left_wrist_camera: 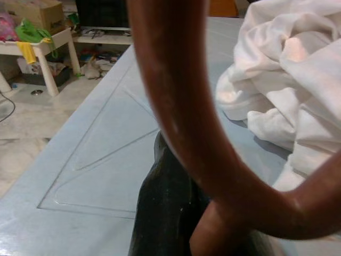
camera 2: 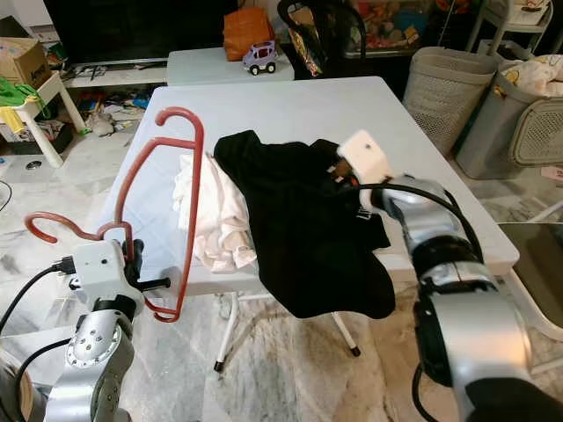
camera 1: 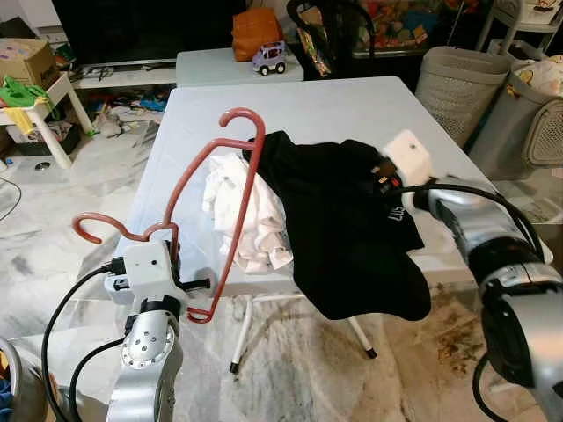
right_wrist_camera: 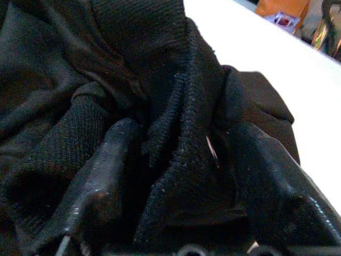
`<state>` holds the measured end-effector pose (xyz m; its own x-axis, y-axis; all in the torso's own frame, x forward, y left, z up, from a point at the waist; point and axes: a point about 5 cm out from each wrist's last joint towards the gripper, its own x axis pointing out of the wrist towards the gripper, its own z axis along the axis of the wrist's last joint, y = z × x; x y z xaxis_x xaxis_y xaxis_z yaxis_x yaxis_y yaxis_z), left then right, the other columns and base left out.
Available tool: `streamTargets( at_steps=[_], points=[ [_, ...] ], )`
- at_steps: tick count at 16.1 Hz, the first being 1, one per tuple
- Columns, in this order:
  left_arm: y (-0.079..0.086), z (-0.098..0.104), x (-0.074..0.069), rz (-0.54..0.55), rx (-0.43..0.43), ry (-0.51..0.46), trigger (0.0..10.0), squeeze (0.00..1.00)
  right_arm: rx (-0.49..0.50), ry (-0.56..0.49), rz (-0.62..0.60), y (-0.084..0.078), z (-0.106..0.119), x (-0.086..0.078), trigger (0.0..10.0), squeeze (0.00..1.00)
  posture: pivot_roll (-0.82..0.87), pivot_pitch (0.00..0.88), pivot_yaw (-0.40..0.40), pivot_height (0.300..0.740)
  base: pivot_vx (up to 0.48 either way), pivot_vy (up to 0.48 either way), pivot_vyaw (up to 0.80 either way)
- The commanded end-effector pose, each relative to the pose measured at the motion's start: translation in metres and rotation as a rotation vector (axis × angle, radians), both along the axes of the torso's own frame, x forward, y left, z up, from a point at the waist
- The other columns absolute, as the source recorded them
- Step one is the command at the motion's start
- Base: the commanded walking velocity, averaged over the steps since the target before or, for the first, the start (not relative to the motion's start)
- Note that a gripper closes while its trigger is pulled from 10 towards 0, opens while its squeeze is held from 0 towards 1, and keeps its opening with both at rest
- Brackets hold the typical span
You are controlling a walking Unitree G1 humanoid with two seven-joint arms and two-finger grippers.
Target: Hang hanger
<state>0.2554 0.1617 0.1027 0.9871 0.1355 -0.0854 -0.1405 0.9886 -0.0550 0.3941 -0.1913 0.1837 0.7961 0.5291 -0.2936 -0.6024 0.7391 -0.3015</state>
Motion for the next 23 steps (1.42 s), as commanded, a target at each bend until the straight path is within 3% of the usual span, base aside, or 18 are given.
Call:
streamTargets(
  at_steps=[1, 2, 4, 10, 15, 18, 20, 21, 23],
  points=[
    [0.002, 0.001, -0.001, -0.004, 0.006, -0.002, 10.0, 0.00, 0.077, -0.012, 0.002, -0.004, 0.010, -0.001, 10.0, 1.00, 0.00, 0.000, 0.029, 0.740, 0.000, 0.000, 0.00],
    [0.003, 0.000, -0.001, -0.004, 0.008, 0.000, 10.0, 0.00, 0.112, -0.011, -0.005, -0.007, 0.011, -0.002, 10.0, 1.00, 0.00, 0.000, 0.028, 0.740, 0.000, 0.000, 0.00],
    [0.005, 0.000, -0.002, 0.000, 0.010, 0.003, 10.0, 0.00, 0.092, -0.041, -0.066, -0.019, 0.006, -0.006, 10.0, 1.00, -0.01, 0.000, 0.031, 0.740, 0.000, 0.000, 0.00],
    [0.004, -0.002, -0.002, -0.011, 0.009, 0.009, 10.0, 0.00, 0.093, 0.121, 0.140, -0.018, -0.016, -0.038, 10.0, 1.00, -0.02, 0.000, 0.040, 0.740, 0.000, 0.000, 0.00],
    [0.003, -0.002, -0.002, -0.017, 0.005, 0.012, 10.0, 0.00, 0.098, 0.084, 0.160, -0.022, -0.002, -0.045, 10.0, 1.00, -0.03, 0.000, 0.039, 0.740, 0.000, 0.000, 0.00],
    [0.005, -0.005, -0.004, -0.011, 0.012, 0.021, 10.0, 0.00, 0.174, 0.018, 0.102, -0.015, 0.000, -0.041, 10.0, 1.00, -0.02, 0.000, 0.038, 0.740, 0.000, 0.000, 0.00],
    [0.008, -0.007, -0.005, 0.006, 0.029, 0.031, 10.0, 0.00, 0.304, -0.109, -0.001, -0.007, 0.008, -0.037, 10.0, 1.00, -0.02, 0.000, 0.040, 0.740, 0.000, 0.000, 0.00],
    [0.009, -0.007, -0.005, 0.008, 0.031, 0.032, 10.0, 0.00, 0.310, -0.127, -0.009, -0.006, 0.009, -0.037, 10.0, 1.00, -0.02, 0.000, 0.040, 0.740, 0.000, 0.000, 0.00],
    [0.007, -0.008, -0.003, 0.000, 0.044, 0.035, 10.0, 0.00, 0.442, -0.163, -0.068, 0.002, 0.009, -0.040, 10.0, 1.00, -0.02, 0.000, 0.043, 0.740, 0.000, 0.000, 0.00]
  ],
)
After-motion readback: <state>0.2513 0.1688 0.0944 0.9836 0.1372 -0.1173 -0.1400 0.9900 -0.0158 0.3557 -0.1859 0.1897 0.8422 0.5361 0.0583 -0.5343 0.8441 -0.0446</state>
